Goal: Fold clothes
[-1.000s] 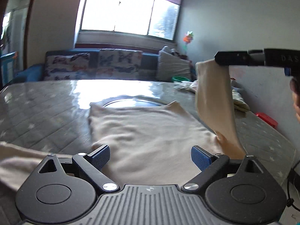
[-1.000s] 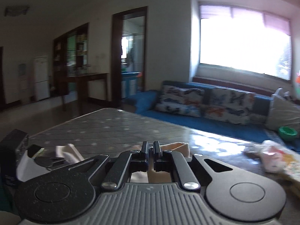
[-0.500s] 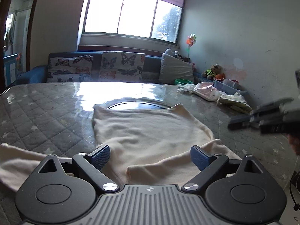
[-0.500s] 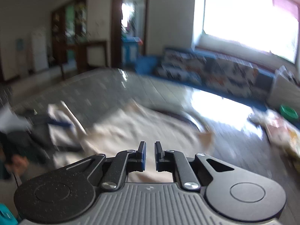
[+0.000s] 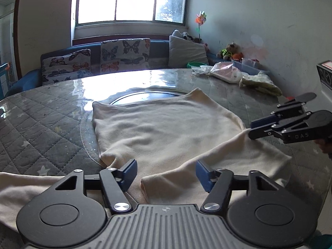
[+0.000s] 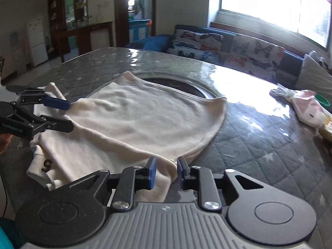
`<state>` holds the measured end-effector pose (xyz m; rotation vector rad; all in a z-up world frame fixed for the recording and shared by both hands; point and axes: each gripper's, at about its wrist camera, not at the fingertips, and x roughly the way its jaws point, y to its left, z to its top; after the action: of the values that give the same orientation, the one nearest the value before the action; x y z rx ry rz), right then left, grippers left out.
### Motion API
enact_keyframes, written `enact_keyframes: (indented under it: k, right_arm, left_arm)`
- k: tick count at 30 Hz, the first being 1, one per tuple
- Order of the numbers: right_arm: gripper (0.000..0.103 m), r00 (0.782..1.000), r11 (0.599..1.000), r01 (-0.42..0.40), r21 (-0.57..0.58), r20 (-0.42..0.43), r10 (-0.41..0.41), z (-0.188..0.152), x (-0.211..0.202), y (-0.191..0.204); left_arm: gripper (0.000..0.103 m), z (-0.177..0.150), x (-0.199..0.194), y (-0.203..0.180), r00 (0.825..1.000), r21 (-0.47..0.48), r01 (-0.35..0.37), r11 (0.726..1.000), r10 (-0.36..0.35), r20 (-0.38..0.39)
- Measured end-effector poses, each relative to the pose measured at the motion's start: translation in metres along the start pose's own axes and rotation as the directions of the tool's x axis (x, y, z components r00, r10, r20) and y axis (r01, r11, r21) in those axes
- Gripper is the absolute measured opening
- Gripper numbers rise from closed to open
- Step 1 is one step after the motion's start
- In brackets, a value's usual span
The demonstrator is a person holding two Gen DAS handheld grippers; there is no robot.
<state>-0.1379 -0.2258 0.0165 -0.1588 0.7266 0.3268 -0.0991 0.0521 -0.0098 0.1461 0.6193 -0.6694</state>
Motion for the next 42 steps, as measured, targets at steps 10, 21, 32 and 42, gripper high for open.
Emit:
enact_keyframes:
  k: [10,21,32,42]
  right_arm:
    - [0.012,1.0,0.999,-0.03,-0.042,-0.003,0.03,0.001,0.015,-0.006]
    - [0.007,1.0,0.999,0.023,-0.045,0.021,-0.022,-0.007,0.011,-0.002]
    - [0.013,0.997,0.997,-0.051,-0.06,0.05,0.054,-0.01,-0.006,0.017]
    - [0.025,0.993,0.991,-0.101,-0.083,0.048,0.105,-0.012,-0.016,0.034]
  left_arm:
    - [0.025,-0.001,0.005,0.003,0.999,0.037,-0.033,0.999,0.034,-0.022]
    - [0.015,0.01,0.01,0.003,0.996,0.054,-0.09,0.995,0.09,0.004]
    - [0.015,0.0,0.001,-0.008,1.0,0.064,-0.031,0.997,0.031,0.004]
    - [0.037,-0.006,-0.016,0.024,0.992,-0.026,-0.125,0.992,0.125,0.01]
